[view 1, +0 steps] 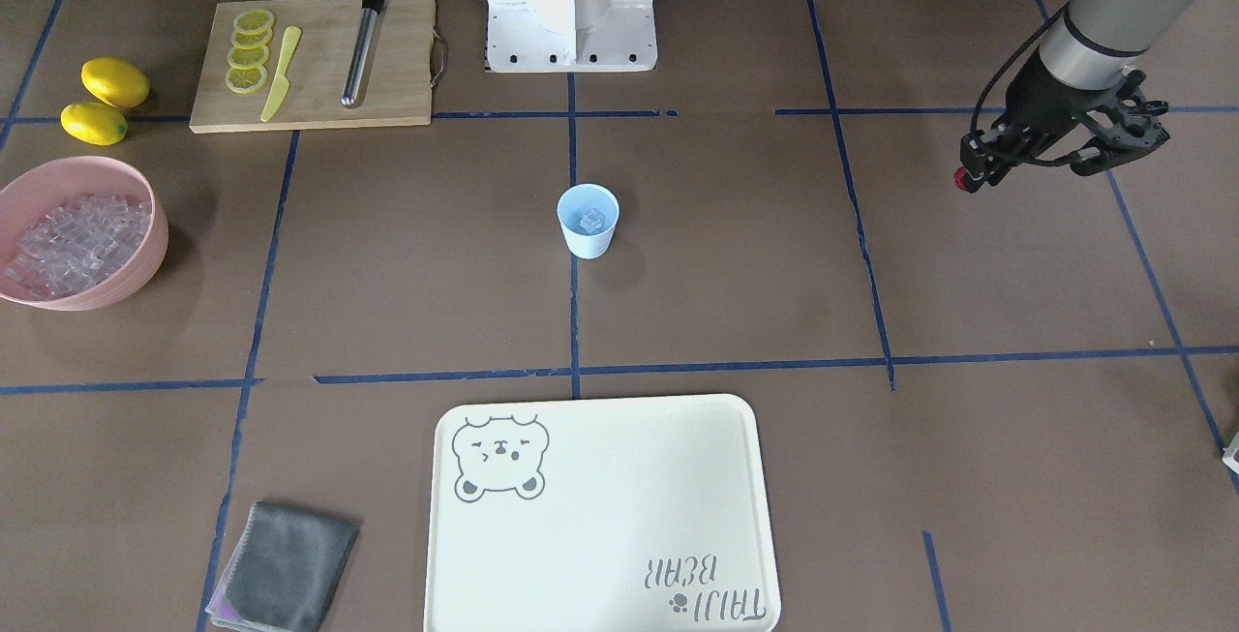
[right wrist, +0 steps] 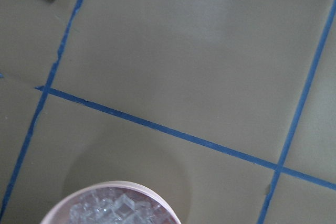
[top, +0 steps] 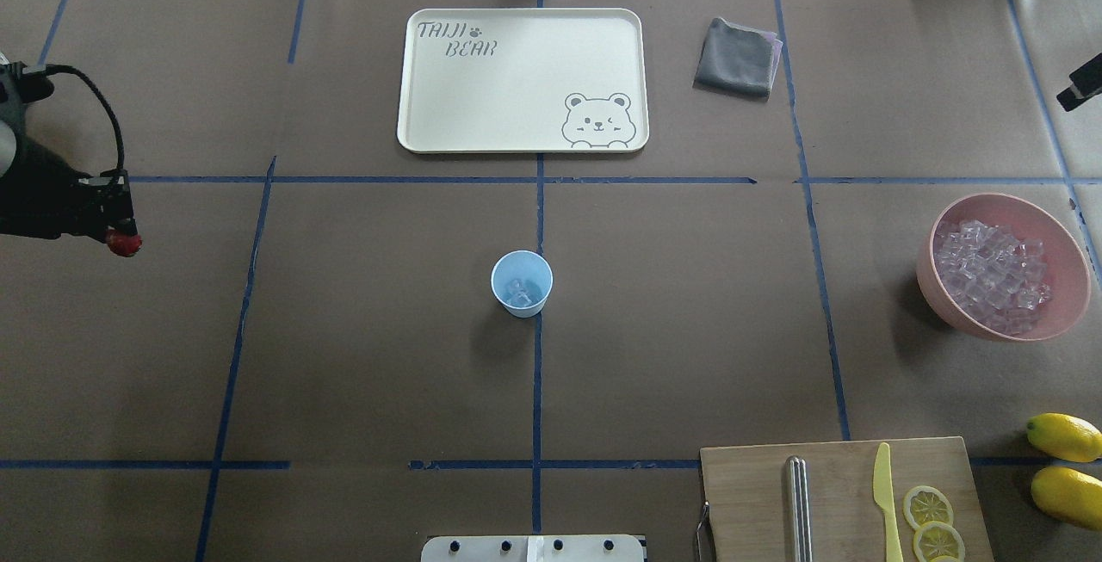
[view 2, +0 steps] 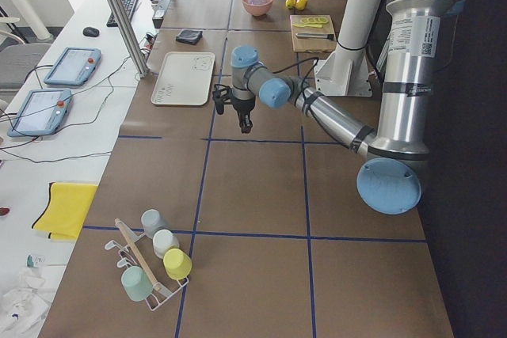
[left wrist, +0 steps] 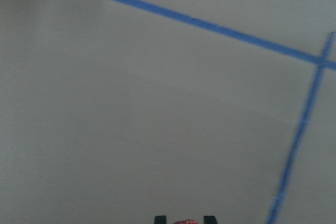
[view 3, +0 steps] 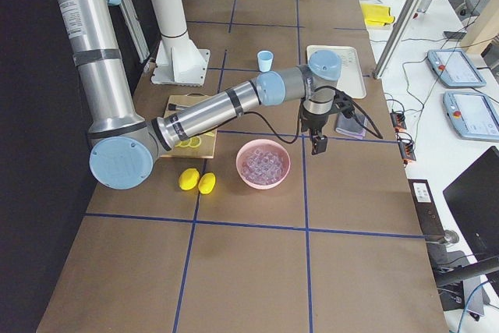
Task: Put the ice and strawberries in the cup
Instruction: 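Lift the strawberry with the left gripper and carry it over the cup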
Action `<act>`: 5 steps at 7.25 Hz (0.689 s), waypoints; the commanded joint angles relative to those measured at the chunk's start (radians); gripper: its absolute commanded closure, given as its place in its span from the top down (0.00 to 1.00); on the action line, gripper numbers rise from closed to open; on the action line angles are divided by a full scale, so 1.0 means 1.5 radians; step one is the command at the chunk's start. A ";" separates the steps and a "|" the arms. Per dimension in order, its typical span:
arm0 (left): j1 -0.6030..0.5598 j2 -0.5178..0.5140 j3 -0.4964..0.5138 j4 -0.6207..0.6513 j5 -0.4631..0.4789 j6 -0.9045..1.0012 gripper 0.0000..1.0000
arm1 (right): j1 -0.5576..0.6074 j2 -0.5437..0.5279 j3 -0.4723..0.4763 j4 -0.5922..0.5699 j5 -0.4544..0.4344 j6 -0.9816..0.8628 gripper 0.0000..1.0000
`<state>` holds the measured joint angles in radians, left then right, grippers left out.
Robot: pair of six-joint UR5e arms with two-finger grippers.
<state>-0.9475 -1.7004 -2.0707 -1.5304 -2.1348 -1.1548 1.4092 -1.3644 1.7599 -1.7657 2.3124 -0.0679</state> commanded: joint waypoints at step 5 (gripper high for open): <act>0.168 -0.302 0.082 0.102 0.058 -0.208 0.00 | 0.084 -0.031 -0.104 0.004 0.031 -0.113 1.00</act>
<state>-0.7425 -2.0866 -1.9924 -1.3787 -2.1033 -1.4477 1.5330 -1.4059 1.6102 -1.7594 2.3560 -0.2420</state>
